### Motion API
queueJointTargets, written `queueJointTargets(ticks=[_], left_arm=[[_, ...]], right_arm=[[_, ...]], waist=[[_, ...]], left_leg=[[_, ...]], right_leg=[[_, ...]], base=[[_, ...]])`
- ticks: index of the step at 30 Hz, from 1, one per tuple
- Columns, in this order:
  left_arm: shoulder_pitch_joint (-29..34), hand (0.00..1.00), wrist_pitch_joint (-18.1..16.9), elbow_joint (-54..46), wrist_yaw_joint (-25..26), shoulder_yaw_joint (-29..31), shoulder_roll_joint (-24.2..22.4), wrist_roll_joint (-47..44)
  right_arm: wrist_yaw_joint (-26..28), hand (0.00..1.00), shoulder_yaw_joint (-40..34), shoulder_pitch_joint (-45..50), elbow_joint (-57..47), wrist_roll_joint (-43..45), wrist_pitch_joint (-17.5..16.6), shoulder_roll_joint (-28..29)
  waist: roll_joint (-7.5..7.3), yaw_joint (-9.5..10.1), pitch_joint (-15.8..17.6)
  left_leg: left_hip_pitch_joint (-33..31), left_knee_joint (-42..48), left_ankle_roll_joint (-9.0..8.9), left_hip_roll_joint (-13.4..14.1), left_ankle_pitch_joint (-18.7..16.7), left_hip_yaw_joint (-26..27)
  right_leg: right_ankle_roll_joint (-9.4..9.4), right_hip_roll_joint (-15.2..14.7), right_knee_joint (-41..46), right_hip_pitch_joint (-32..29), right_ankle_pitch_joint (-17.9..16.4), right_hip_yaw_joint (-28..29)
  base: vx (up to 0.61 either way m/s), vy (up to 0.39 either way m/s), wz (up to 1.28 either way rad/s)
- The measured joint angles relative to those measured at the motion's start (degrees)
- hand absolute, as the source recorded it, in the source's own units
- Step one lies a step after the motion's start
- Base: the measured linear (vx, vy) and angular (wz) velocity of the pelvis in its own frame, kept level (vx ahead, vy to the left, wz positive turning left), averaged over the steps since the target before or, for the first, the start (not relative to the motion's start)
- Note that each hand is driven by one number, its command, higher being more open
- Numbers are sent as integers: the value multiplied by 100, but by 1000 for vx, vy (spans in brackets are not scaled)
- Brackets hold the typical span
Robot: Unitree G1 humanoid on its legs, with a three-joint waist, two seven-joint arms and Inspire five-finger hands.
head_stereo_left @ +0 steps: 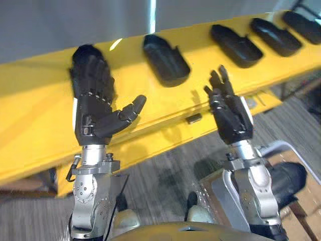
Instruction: Walk over and take three plastic housings, then place them on the shelf
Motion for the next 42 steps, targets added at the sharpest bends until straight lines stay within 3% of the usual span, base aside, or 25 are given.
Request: queueJointTargets(ticks=[6, 8, 11, 15, 17, 20, 22, 23, 24, 25, 26, 27, 29, 31, 33, 34, 37, 39, 40, 42], left_arm=[[-236, 100, -4, 310, -81, -529, -40, 4], [-301, 100, -4, 573, 204, -824, -62, 6], [-326, 100, -3, 824, 618, -1276, -160, 14], [-355, 100, 89, 879, 920, -1636, -401, 13], [-421, 100, 178, 877, 982, -1634, -432, 20], [-413, 100, 316, 867, 1027, -1515, -456, 66], [-301, 100, 347, 766, 1024, -1273, -452, 62], [-53, 100, 353, 557, 1035, -926, -439, 14], [227, 100, 354, 343, 1100, -531, -435, -62], [345, 100, 353, 242, 1154, -389, -435, -72], [551, 100, 335, 46, 1202, -180, -416, -83], [665, 100, 283, -76, 1195, -89, -407, -80], [668, 100, 172, -85, 1197, 60, -385, -27], [672, 100, 92, -84, 1214, 101, -389, -30], [616, 100, 90, -64, 1212, 33, -411, -44], [594, 100, 91, -48, 1199, -65, -422, -45], [569, 100, 110, -52, 1106, -312, -478, -42], [587, 100, 117, -52, 1093, -355, -485, -41], [591, 100, 124, -50, 1069, -366, -485, -41], [522, 100, 124, -45, 1025, -288, -477, -43]], right_arm=[[-601, 100, -530, 1194, -166, -47, 90, 447], [-979, 100, -750, 1621, -242, -71, 84, 694], [-1520, 100, -1194, 2166, -438, -52, -51, 1120], [-2062, 100, -1436, 2634, -448, 183, -328, 1464], [-2107, 100, -1303, 2631, -448, 216, -392, 1464], [-2083, 100, -773, 2576, -445, 166, -418, 1461], [-2053, 100, -452, 2316, -420, 56, -387, 1453], [-2007, 100, -253, 1929, -305, -65, -374, 1390], [-1954, 100, -90, 1453, -98, -74, -371, 1262], [-1932, 100, -61, 1250, 16, -75, -366, 1155], [-1912, 100, -42, 924, 238, -73, -364, 917], [-1917, 100, -46, 709, 416, -74, -348, 740], [-1960, 100, -58, 636, 530, -77, -302, 672], [-1999, 100, -16, 658, 644, -61, -299, 680], [-2074, 100, 0, 735, 723, -37, -291, 688], [-2110, 100, -30, 878, 732, -25, -270, 678], [-2139, 100, -11, 1133, 785, 10, -254, 766], [-2074, 100, 5, 1223, 786, 58, -287, 843], [-1953, 100, 32, 1288, 786, 230, -358, 911], [-1778, 100, 43, 1274, 849, 445, -423, 964]], waist=[[252, -469, -260], [303, -671, -306], [349, -913, -360], [474, -1118, -412], [532, -1091, -433], [666, -900, -511], [749, -731, -566], [788, -598, -567], [693, -385, -489], [719, -241, -482], [846, -79, -442], [898, 11, -449], [798, 46, -416], [711, 41, -339], [646, -27, -262], [636, -35, -232], [709, -14, -184], [694, 22, -166], [702, 4, -153], [656, 45, -114]], left_leg=[[412, 5, -194, 240, -160, 975], [774, 29, -306, 403, -279, 1552], [904, 389, -338, 638, -507, 2005], [899, 603, -341, 887, -581, 2168], [883, 656, -340, 908, -600, 2170], [839, 716, -333, 878, -643, 1984], [609, 1028, -177, 878, -868, 1218], [433, 1342, 174, 847, -1135, 427], [312, 1696, 590, 592, -1761, -626], [309, 1778, 590, 310, -2055, -1252], [266, 1918, 676, 22, -2544, -1790], [209, 2001, 508, -94, -2869, -2088], [50, 2139, 555, -369, -2867, -2046], [-52, 2150, 597, -482, -2804, -1928], [-65, 2165, 528, -549, -2767, -1939], [23, 2170, 517, -589, -2777, -2014], [141, 2499, 482, -608, -2853, -2063], [75, 2898, 515, -605, -2945, -1931], [128, 2927, 628, -587, -3089, -1812], [306, 2667, 753, -639, -3151, -1551]], right_leg=[[-75, 378, -252, -226, 224, 862], [-111, 610, -359, -195, 283, 1256], [-116, 772, -460, -220, 323, 1500], [-150, 915, -457, -232, 349, 1499], [-149, 921, -453, -230, 348, 1493], [-134, 971, -452, -239, 315, 1480], [-175, 1008, -371, -401, 304, 1610], [-338, 1071, -305, -543, 338, 1906], [-363, 1091, -293, -635, 357, 2292], [-364, 1116, -264, -695, 359, 2505], [-350, 1225, -221, -752, 372, 2762], [-248, 1226, -188, -856, 435, 2845], [-249, 988, -263, -948, 426, 2967], [-497, 888, -242, -1100, 259, 2974], [-423, 900, 25, -1201, 336, 3050], [-185, 902, 167, -1194, 404, 3079], [-95, 1023, 282, -1174, 496, 3143], [-142, 1032, 323, -1145, 564, 3154], [-193, 1053, 366, -1106, 624, 2904], [-391, 1124, 216, -1140, 1082, 2488]], base=[[43, -27, -88], [26, -25, -106], [-8, -23, -78], [5, -34, -18], [0, 0, 0], [-47, -17, 3], [-63, -34, -31], [-62, -8, -107], [-91, 75, -132], [-152, 173, -145], [-216, 268, -110], [-182, 256, -83], [-101, 233, -28], [-35, 163, -21], [49, 78, -2], [145, 56, -4], [132, 29, -43], [24, 20, -62], [-82, 16, -67], [-159, 4, -76]])
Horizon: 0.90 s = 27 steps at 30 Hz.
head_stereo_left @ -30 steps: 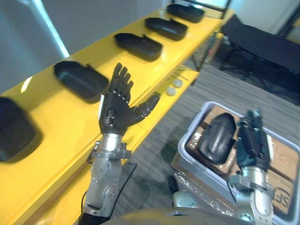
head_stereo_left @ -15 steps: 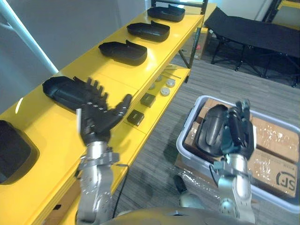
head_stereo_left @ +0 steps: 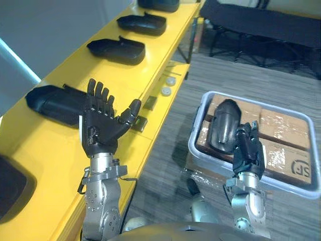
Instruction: Walk over and take three plastic housings, then place them on the shelf
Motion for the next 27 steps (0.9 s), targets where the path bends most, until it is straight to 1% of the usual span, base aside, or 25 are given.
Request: queueJointTargets(ticks=[1, 2, 3, 5, 6, 7, 8, 9, 10, 11, 12, 13, 14, 15, 16, 17, 18, 19, 20, 21, 22, 23, 25, 26, 27], left_arm=[[5, 100, 9, 1, -12, 116, -34, -10], [-38, 100, 16, 72, -39, 145, -33, -32], [-29, 100, 27, 144, -68, 177, -32, -126], [10, 100, 26, 221, -125, 183, -39, -252], [136, 100, 15, 233, -216, 194, -34, -378], [174, 100, 13, 248, -251, 192, -27, -449], [177, 100, 12, 373, -294, 169, -20, -517], [182, 100, 14, 492, -300, 163, -1, -677], [179, 100, 14, 544, -283, 167, 15, -713], [179, 100, 15, 618, -236, 165, 34, -825], [162, 100, 15, 692, -120, 107, -24, -866], [150, 100, 16, 720, -25, 44, -58, -863], [100, 100, 17, 765, 154, -128, -107, -862], [53, 100, 20, 811, 212, -236, -117, -862], [-35, 100, 25, 905, 279, -406, -128, -865], [-118, 100, 28, 943, 286, -487, -129, -866], [-136, 100, 27, 944, 275, -500, -128, -865], [-148, 100, 24, 955, 218, -512, -129, -861], [-141, 100, 22, 980, 131, -522, -129, -858], [-151, 100, 21, 986, 75, -534, -126, -860], [-156, 100, 21, 986, 36, -548, -126, -860], [-156, 100, 20, 986, -40, -551, -98, -860], [-157, 100, 12, 985, -98, -549, -41, -859], [-169, 100, 12, 985, -150, -541, -12, -861], [-167, 100, 14, 986, -209, -510, 84, -860]], right_arm=[[127, 100, 68, -35, -3, 2, -29, -1], [149, 100, 146, -50, 2, -9, -68, -10], [114, 100, 250, -51, 8, -89, -69, -16], [59, 100, 367, -113, 68, -220, -69, -22], [-85, 100, 574, -337, 241, -278, -66, -48], [-150, 100, 644, -440, 316, -283, -66, -48], [-247, 100, 728, -575, 450, -296, -57, -48], [-334, 100, 794, -623, 539, -455, -25, -40], [-349, 100, 810, -631, 567, -540, 16, -38], [-362, 100, 826, -672, 594, -751, 114, -79], [-322, 100, 818, -760, 594, -895, 202, -220], [-296, 100, 793, -796, 595, -947, 249, -309], [-204, 100, 704, -841, 612, -949, 351, -475], [-160, 100, 650, -831, 624, -949, 395, -541], [-72, 100, 479, -781, 647, -967, 407, -621], [-25, 100, 270, -738, 644, -1070, 399, -643], [-22, 100, 171, -720, 642, -1160, 394, -647], [-12, 100, 11, -655, 615, -1181, 360, -653], [-14, 100, -156, -617, 597, -1184, 294, -718], [-16, 100, -266, -628, 574, -1187, 256, -815], [-16, 100, -346, -634, 531, -1188, 253, -882], [-22, 100, -425, -664, 522, -1188, 241, -987], [-32, 100, -408, -724, 521, -1240, 242, -1061], [-68, 100, -378, -781, 526, -1325, 264, -1063], [-98, 100, -306, -862, 530, -1410, 310, -1010]], waist=[[54, 79, 38], [21, 110, 69], [50, 121, 85], [52, 131, 79], [56, 165, 49], [55, 180, 47], [52, 243, 47], [-13, 266, 21], [-93, 263, -22], [-107, 260, -27], [12, 239, -14], [87, 206, -21], [169, 68, 19], [152, 7, 40], [116, -75, 63], [49, -122, 106], [25, -147, 121], [-1, -181, 146], [2, -159, 155], [69, -146, 182], [141, -142, 206], [249, -143, 233], [316, -64, 222], [320, -34, 233], [190, 8, 313]], left_leg=[[-37, -152, 109, 53, 111, 213], [-46, -188, 147, 47, 195, 295], [-54, -245, 164, 47, 305, 289], [-91, -261, 148, 88, 388, 234], [-214, -202, 80, 201, 425, 226], [-244, -197, 37, 248, 448, 224], [-259, -220, -72, 334, 507, 222], [-264, -235, -177, 394, 553, 220], [-264, -241, -253, 435, 567, 219], [-258, -302, -393, 544, 641, 221], [-289, -372, -540, 699, 720, 228], [-336, -391, -605, 806, 762, 211], [-431, -371, -641, 956, 907, 88], [-467, -337, -608, 974, 1022, 7], [-642, -89, -442, 993, 1266, -134], [-868, 304, -167, 1002, 1536, -155], [-993, 503, -51, 1010, 1689, -132], [-1167, 730, -14, 1025, 1810, -68], [-1164, 545, -173, 882, 1595, -54], [-1167, 303, -211, 700, 1528, -74], [-1172, 113, -200, 564, 1521, -94], [-1129, -231, -58, 445, 1429, -6], [-904, -890, -51, 373, 1396, -71], [-868, -1066, -143, 344, 1351, -64], [-877, -1095, -159, 252, 1378, 17]], right_leg=[[-163, -51, -312, -23, 409, -261], [-460, -62, 404, -164, -245, -610], [-551, -164, 1492, -380, -1131, -941], [-589, -400, 2318, -381, -1695, -1150], [-580, -663, 2762, -359, -1993, -1331], [-561, -759, 2830, -328, -2019, -1369], [-469, -940, 2794, -186, -2036, -1427], [-259, -1058, 2511, 59, -1895, -1468], [35, -1065, 2309, 186, -1946, -1471], [365, -990, 1996, 314, -2171, -1659], [330, -811, 1770, 340, -2256, -1775], [302, -695, 1691, 309, -2266, -1787], [177, -511, 1625, 297, -2273, -1848], [123, -460, 1622, 299, -2269, -1885], [13, -418, 1538, 333, -2203, -1919], [-103, -394, 1319, 429, -2102, -1932], [-154, -391, 1188, 481, -2034, -1939], [-237, -426, 902, 617, -1883, -1947], [-296, -418, 673, 660, -1776, -1927], [-305, -404, 552, 666, -1691, -1894], [-308, -380, 480, 666, -1632, -1874], [-289, -328, 355, 662, -1531, -1826], [-194, -260, 70, 598, -1302, -1762], [-150, -268, -127, 600, -1169, -1743], [-129, -357, -379, 646, -981, -1720]], base=[[-217, -35, -69], [-245, -44, -48], [-152, -26, -7], [-69, -19, 8], [-35, -59, -1], [-7, -129, -12], [26, -197, -12], [34, -234, -10], [37, -316, -18], [52, -430, -41], [45, -368, -49], [36, -388, -37], [8, -240, -10], [2, -301, 0], [-15, -282, -4], [-20, -261, -9], [-28, -252, -13], [-28, -132, -20], [-37, -104, -27], [-24, -52, -28], [-53, 18, -20], [-63, 51, -18], [-89, 62, -23], [-119, 96, -29], [-126, 108, -23]])
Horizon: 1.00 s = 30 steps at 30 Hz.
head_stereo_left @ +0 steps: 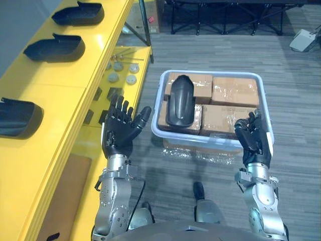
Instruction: Walk over and take three plastic housings, then place them on the shelf
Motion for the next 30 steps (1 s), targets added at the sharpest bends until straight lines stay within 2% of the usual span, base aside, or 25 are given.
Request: queueJointTargets(ticks=[3, 7, 10, 15, 17, 20, 24, 30], left_arm=[[8, 100, 118, 0, -67, 7, 178, -2], [-73, 100, 125, -5, -57, 81, 241, 14], [-330, 100, 137, -14, -53, 155, 267, 16], [-552, 100, 328, -59, -97, 232, 350, 255], [-556, 100, 363, -60, -109, 234, 411, 251], [-543, 100, 380, -58, -141, 246, 492, 244], [-588, 100, 382, -57, -496, 152, 690, 246], [-695, 100, 383, 5, -615, 55, 807, 247]], right_arm=[[-53, 100, 64, -157, 113, 6, 212, -7], [-355, 100, -209, -962, 1286, 4, 325, -9], [-753, 100, -476, -1610, 2004, 19, 382, -79], [-1396, 100, -663, -3153, 3230, 20, 695, -979], [-1468, 100, -732, -3452, 3421, 23, 719, -1233], [-1388, 100, -707, -3929, 3676, 22, 741, -1638], [-1062, 100, -419, -4510, 4238, 16, 851, -2187], [-716, 100, -11, -5024, 4655, 9, 1009, -2540]], waist=[[-152, 93, 84], [-163, 130, 123], [-155, 273, 337], [-141, 474, 803], [-118, 558, 901], [-94, 628, 1056], [-89, 666, 1213], [-77, 713, 1322]], left_leg=[[-132, 127, -29, -176, 30, 7], [-400, 403, -10, -256, -6, -150], [-672, 669, -19, -232, -60, -324], [-1142, 1128, -7, -244, -143, -643], [-1265, 1213, -8, -251, -143, -707], [-1433, 1305, 0, -269, -134, -790], [-1574, 1400, 15, -307, -131, -863], [-1744, 1520, 33, -310, -142, -886]], right_leg=[[79, -205, -295, 84, 209, -57], [125, -301, -289, 19, 284, -216], [117, -288, -289, -28, 370, -443], [93, -287, -288, -85, 455, -769], [94, -285, -287, -134, 479, -828], [87, -286, -281, -218, 530, -867], [93, -309, -271, -288, 550, -922], [78, -313, -164, -439, 569, -934]], base=[[-119, 132, -1], [-68, 75, 21], [-58, 0, 23], [-109, 10, 25], [-85, 6, 21], [-54, 11, 11], [-36, 13, 7], [-39, 11, 1]])
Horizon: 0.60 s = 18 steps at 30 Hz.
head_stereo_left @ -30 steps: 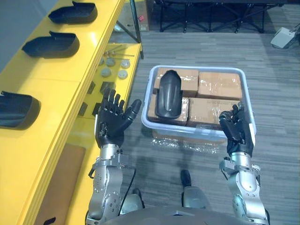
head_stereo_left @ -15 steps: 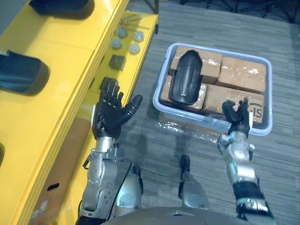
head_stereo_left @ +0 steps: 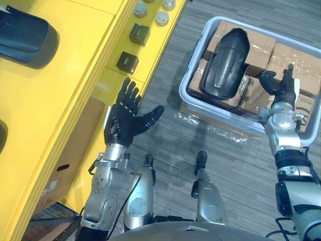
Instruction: Walk over and take three plastic housings, then place them on the shelf
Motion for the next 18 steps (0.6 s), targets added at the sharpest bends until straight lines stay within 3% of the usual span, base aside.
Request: queueJointTargets(ticks=[7, 18], left_arm=[[-119, 100, 91, 279, -21, -130, 53, 0], [-221, 100, 86, 843, 88, -372, 51, -3]], right_arm=[[413, 100, 607, -779, 696, -136, 88, -453], [521, 100, 1259, -1779, 1159, -197, 89, -842]], waist=[[81, 40, 154], [247, 276, 226]], left_leg=[[-310, 371, 55, -7, -107, -48], [-531, 524, 69, -7, -95, -64]], right_leg=[[8, -5, 96, -152, 11, -49], [2, -2, 110, -306, 102, -62]], base=[[-70, 36, 1], [-63, 29, 0]])
